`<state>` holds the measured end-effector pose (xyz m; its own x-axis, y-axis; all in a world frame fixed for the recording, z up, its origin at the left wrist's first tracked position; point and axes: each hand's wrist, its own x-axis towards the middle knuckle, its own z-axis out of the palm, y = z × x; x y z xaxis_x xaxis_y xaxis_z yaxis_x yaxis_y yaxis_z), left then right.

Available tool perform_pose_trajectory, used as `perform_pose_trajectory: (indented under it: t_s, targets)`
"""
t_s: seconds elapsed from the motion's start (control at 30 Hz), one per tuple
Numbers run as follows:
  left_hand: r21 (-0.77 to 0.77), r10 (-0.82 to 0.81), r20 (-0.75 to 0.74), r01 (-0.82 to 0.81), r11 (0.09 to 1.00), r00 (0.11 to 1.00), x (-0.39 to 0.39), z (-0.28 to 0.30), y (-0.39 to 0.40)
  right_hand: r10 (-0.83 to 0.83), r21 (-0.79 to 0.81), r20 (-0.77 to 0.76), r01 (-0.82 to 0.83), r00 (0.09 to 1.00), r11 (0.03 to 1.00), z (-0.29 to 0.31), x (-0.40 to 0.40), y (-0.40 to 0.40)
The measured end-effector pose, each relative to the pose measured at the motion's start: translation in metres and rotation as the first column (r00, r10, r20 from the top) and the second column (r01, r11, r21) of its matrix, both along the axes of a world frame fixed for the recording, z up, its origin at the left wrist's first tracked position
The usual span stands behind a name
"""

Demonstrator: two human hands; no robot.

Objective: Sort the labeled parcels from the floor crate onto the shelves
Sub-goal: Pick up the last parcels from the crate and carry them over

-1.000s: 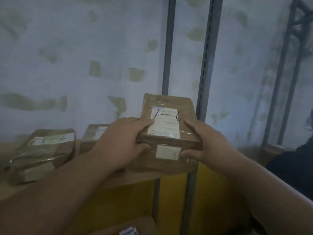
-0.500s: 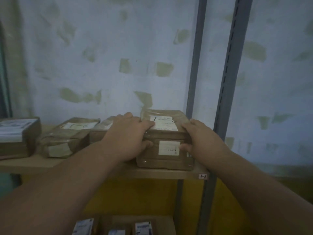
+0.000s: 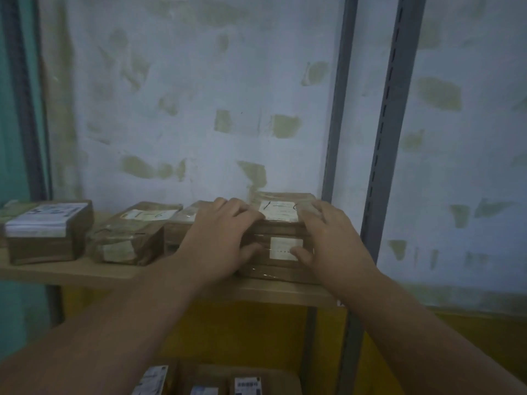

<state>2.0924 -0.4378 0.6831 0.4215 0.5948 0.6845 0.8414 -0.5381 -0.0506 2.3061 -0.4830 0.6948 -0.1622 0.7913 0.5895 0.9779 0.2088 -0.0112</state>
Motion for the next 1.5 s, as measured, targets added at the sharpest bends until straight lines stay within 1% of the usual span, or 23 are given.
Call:
perform_pose_trajectory:
  t_s: [0.07,0.13,0.2,0.27,0.33,0.43,0.53,0.6,0.7,0.8,0.87,1.03,1.13,1.23,1.33,1.4,1.5]
  targets:
    - [0.002,-0.046,0.053,0.046,0.999,0.998,-0.015,-0.006,-0.011,0.026,0.011,-0.025,-0.026,0.999,1.0,0.002,-0.012,-0.012]
    - [0.034,-0.067,0.105,0.064,0.997,0.992,-0.035,-0.01,-0.022,0.059,0.019,-0.084,-0.058,0.995,0.998,0.004,-0.031,-0.027]
    - [0.068,-0.071,0.153,0.061,0.996,0.986,-0.064,-0.011,-0.035,0.113,0.036,-0.128,-0.11,0.985,0.993,0.007,-0.06,-0.041]
    - [0.1,-0.05,0.179,0.033,0.994,0.983,-0.104,-0.015,-0.048,0.175,0.038,-0.13,-0.171,0.976,0.984,0.009,-0.101,-0.051]
    - [0.103,-0.01,0.198,-0.011,0.995,0.98,-0.157,-0.024,-0.064,0.261,0.03,-0.135,-0.259,0.956,0.965,0.006,-0.155,-0.057]
    - [0.087,0.069,0.222,-0.09,0.992,0.973,-0.257,-0.046,-0.091,0.406,0.047,-0.157,-0.403,0.901,0.914,-0.005,-0.252,-0.06]
    - [0.044,0.246,0.2,-0.26,0.965,0.948,-0.369,-0.066,-0.127,0.53,0.048,-0.181,-0.531,0.828,0.846,-0.019,-0.359,-0.06]
    - [-0.011,0.37,0.176,-0.374,0.927,0.912,-0.437,-0.077,-0.154,0.623,0.052,-0.197,-0.626,0.757,0.778,-0.026,-0.428,-0.061]
    - [-0.083,0.5,0.175,-0.493,0.866,0.848,-0.525,-0.088,-0.196,0.693,0.012,-0.255,-0.714,0.674,0.7,-0.033,-0.524,-0.066]
    - [-0.113,0.635,0.137,-0.625,0.772,0.76,-0.598,-0.094,-0.226,0.761,0.01,-0.262,-0.787,0.593,0.617,-0.042,-0.61,-0.066]
    - [-0.149,0.695,0.139,-0.679,0.719,0.705,-0.641,-0.103,-0.237,0.794,0.009,-0.272,-0.823,0.544,0.567,-0.051,-0.663,-0.062]
    - [-0.245,0.787,0.179,-0.748,0.617,0.59,-0.751,-0.139,-0.242,0.845,-0.026,-0.311,-0.892,0.436,0.451,-0.079,-0.796,-0.041]
    - [-0.28,0.849,0.134,-0.802,0.528,0.512,-0.821,-0.154,-0.237,0.88,-0.049,-0.293,-0.925,0.375,0.378,-0.091,-0.882,-0.026]
    - [-0.346,0.901,0.106,-0.834,0.43,0.421,-0.888,-0.166,-0.24,0.884,-0.108,-0.355,-0.953,0.303,0.283,-0.098,-0.971,-0.016]
    - [-0.377,0.934,0.064,-0.858,0.35,0.353,-0.954,-0.177,-0.249,0.894,-0.145,-0.374,-0.968,0.247,0.206,-0.103,-1.064,-0.013]
    - [-0.398,0.952,0.071,-0.867,0.301,0.298,-1.002,-0.186,-0.256,0.904,-0.16,-0.368,-0.972,0.219,0.171,-0.11,-1.126,-0.013]
    - [-0.418,0.971,0.081,-0.877,0.237,0.224,-1.079,-0.211,-0.263,0.908,-0.177,-0.358,-0.971,0.218,0.164,-0.129,-1.213,-0.016]
